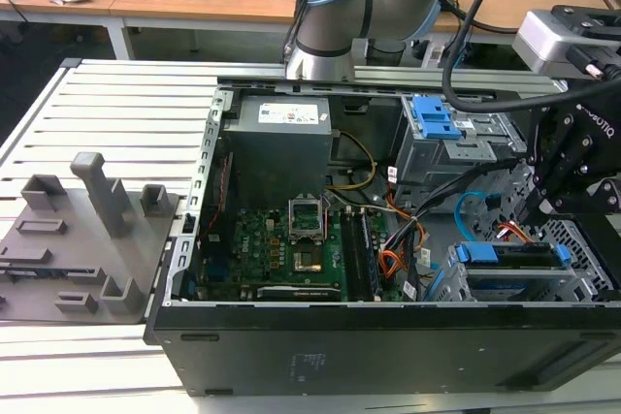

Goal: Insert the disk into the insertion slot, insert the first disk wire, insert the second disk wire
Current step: 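Insert the second disk wire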

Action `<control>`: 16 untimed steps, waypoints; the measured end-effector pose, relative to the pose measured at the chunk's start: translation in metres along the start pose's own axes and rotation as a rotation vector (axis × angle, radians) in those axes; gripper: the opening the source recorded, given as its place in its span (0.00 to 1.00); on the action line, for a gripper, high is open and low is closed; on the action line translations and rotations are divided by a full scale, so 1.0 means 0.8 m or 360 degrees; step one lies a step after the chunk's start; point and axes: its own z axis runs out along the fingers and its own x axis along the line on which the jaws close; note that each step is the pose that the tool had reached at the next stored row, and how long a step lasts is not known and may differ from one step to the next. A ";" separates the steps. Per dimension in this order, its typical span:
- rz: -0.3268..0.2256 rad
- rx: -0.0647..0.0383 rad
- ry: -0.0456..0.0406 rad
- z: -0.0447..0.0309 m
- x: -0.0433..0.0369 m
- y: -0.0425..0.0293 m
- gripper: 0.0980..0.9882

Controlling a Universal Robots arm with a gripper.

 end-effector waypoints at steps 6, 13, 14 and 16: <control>-0.0006 0.0000 0.0000 0.0001 0.000 0.0004 0.16; -0.0219 0.0007 0.0008 0.0008 0.001 0.0118 0.16; -0.0219 0.0008 0.0008 0.0010 0.001 0.0162 0.16; -0.0220 0.0009 0.0008 0.0018 0.001 0.0304 0.16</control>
